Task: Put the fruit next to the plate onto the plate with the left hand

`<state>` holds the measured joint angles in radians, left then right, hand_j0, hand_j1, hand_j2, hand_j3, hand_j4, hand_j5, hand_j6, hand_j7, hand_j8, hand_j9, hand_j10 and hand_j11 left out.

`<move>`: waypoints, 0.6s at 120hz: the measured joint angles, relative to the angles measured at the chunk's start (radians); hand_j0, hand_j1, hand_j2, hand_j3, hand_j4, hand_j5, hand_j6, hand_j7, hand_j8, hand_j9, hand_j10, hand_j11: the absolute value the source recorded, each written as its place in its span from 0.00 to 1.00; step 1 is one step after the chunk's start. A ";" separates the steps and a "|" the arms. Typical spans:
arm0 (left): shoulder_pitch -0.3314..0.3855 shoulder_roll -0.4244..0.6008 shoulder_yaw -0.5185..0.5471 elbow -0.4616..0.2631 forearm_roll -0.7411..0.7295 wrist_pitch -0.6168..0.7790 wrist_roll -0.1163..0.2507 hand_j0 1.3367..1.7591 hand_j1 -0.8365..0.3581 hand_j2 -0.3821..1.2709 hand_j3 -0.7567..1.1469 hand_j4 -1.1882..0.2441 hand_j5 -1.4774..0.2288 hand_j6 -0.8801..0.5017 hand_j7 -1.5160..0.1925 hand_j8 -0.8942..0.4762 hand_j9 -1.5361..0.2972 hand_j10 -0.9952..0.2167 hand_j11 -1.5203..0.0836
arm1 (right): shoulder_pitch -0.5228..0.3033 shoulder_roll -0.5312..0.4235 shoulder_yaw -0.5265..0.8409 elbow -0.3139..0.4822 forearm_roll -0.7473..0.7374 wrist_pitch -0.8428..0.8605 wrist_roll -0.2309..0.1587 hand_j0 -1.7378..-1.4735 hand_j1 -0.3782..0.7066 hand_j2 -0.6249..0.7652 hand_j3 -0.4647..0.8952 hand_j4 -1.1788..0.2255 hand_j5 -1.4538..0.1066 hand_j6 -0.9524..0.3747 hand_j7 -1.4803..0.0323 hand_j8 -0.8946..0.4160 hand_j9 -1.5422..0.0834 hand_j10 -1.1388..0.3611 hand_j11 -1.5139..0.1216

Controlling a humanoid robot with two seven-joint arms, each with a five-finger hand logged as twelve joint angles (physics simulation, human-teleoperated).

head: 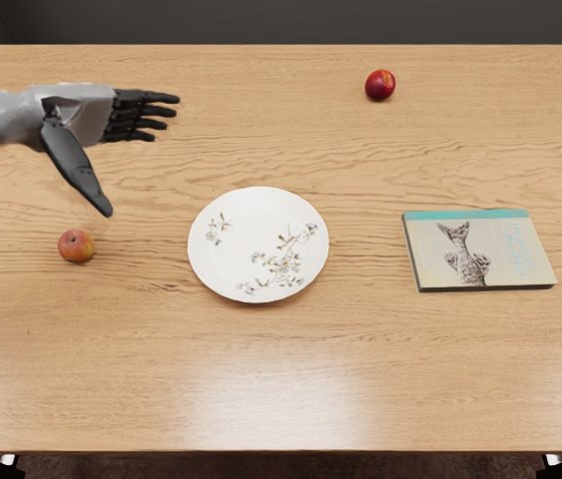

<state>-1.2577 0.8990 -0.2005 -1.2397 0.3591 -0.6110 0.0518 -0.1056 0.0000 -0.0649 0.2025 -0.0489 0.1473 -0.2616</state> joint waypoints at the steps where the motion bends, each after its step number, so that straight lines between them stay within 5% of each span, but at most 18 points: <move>1: 0.000 0.000 0.000 0.003 0.000 0.000 0.000 0.76 0.98 0.23 0.40 0.82 0.85 0.62 0.88 0.64 0.83 0.81 0.93 | 0.000 0.000 0.000 0.000 0.000 0.000 0.000 0.30 0.03 0.45 0.34 0.84 0.93 0.72 0.98 0.68 0.95 0.76 0.93; 12: 0.002 0.009 -0.002 0.025 -0.001 0.000 0.003 0.76 0.98 0.23 0.40 0.82 0.85 0.62 0.88 0.64 0.83 0.81 0.94 | 0.001 0.000 0.000 0.000 0.000 0.000 0.000 0.30 0.03 0.45 0.34 0.84 0.93 0.72 0.98 0.68 0.95 0.76 0.93; 20: 0.002 0.011 -0.003 0.026 -0.008 0.000 0.041 0.76 0.98 0.23 0.40 0.82 0.85 0.62 0.88 0.64 0.83 0.81 0.93 | 0.001 0.000 0.000 0.000 0.000 0.000 0.000 0.30 0.03 0.45 0.34 0.84 0.93 0.72 0.98 0.68 0.95 0.76 0.93; 37: -0.068 0.017 -0.003 -0.031 0.008 0.000 0.353 0.76 0.98 0.23 0.40 0.82 0.85 0.62 0.87 0.64 0.83 0.81 0.93 | 0.001 0.000 0.000 0.000 0.000 0.000 -0.001 0.30 0.03 0.45 0.34 0.84 0.93 0.72 0.98 0.68 0.95 0.76 0.93; 47: -0.072 0.021 -0.003 -0.123 0.197 0.016 0.466 0.76 0.98 0.23 0.40 0.82 0.85 0.62 0.87 0.64 0.83 0.81 0.93 | 0.001 0.000 0.000 0.000 0.000 0.000 0.000 0.30 0.03 0.45 0.34 0.84 0.93 0.72 0.98 0.68 0.95 0.76 0.93; 57: -0.074 0.037 -0.002 -0.209 0.327 0.086 0.517 0.76 0.98 0.23 0.40 0.82 0.85 0.62 0.87 0.64 0.83 0.81 0.93 | 0.003 0.000 0.000 0.000 0.000 0.000 0.000 0.30 0.03 0.45 0.34 0.84 0.93 0.72 0.98 0.68 0.95 0.76 0.93; 72: -0.073 0.040 0.000 -0.308 0.468 0.174 0.546 0.76 0.98 0.23 0.40 0.81 0.85 0.62 0.87 0.64 0.83 0.80 0.93 | 0.007 0.000 0.000 0.000 0.000 0.000 0.000 0.30 0.03 0.45 0.34 0.84 0.93 0.72 0.98 0.68 0.95 0.76 0.93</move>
<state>-1.3309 0.9389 -0.2009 -1.5481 0.8273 -0.4374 0.5983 -0.0986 0.0000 -0.0644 0.2025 -0.0491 0.1473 -0.2617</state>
